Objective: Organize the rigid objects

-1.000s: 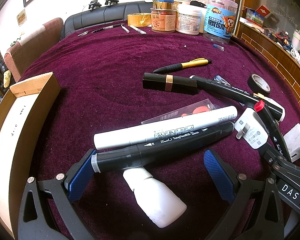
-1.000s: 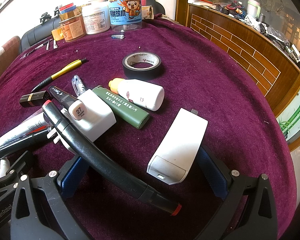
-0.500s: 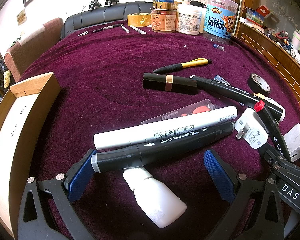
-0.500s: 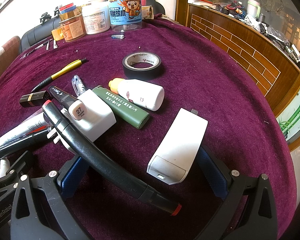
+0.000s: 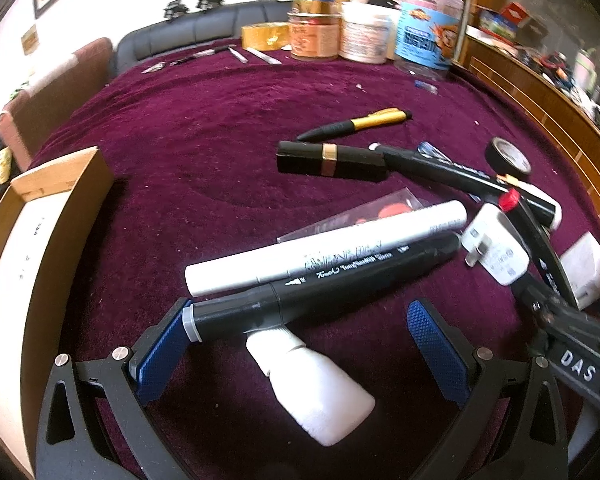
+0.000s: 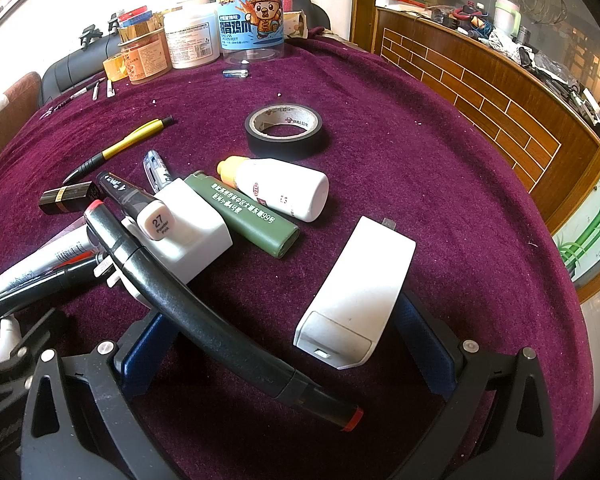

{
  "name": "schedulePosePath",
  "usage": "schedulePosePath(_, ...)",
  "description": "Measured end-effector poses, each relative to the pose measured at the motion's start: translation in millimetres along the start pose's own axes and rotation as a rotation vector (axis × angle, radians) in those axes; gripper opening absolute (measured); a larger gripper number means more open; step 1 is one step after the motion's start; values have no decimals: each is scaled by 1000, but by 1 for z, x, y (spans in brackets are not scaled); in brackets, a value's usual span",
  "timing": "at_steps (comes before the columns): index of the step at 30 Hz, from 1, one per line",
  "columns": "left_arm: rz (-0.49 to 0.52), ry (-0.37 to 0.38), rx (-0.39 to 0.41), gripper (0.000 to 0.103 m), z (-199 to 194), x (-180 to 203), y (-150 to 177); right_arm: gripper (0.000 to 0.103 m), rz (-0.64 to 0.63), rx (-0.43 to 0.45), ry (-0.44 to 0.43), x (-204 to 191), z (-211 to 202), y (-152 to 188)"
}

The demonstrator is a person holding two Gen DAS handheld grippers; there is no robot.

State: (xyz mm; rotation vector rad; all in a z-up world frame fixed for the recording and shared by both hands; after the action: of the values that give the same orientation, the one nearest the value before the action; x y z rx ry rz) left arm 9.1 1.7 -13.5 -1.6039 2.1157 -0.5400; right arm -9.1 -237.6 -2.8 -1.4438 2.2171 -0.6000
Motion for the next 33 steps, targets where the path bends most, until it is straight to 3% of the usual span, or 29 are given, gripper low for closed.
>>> schedulePosePath(7, 3, -8, -32, 102, 2, 4, 1, 103, 0, 0, 0, 0, 0, 0)
schedulePosePath(29, -36, -48, -8, 102, -5, 6, 10, 103, 4, 1, -6, -1, -2, 2)
schedulePosePath(33, -36, -42, -7, 102, -5, 6, 10, 103, -37, -57, -27, -1, 0, -2)
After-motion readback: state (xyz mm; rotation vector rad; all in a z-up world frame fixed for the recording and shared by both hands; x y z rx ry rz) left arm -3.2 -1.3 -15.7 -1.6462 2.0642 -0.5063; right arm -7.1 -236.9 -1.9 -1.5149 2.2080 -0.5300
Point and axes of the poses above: each gripper's, at about its wrist camera, not at the fingertips, and z roughly the way its jaws point, x to its right, y to its underside, the point moved 2 cm from there along z, roughly the way its jaws point, and after that the axes turned 11 degrees about z, right-handed, at the moved point
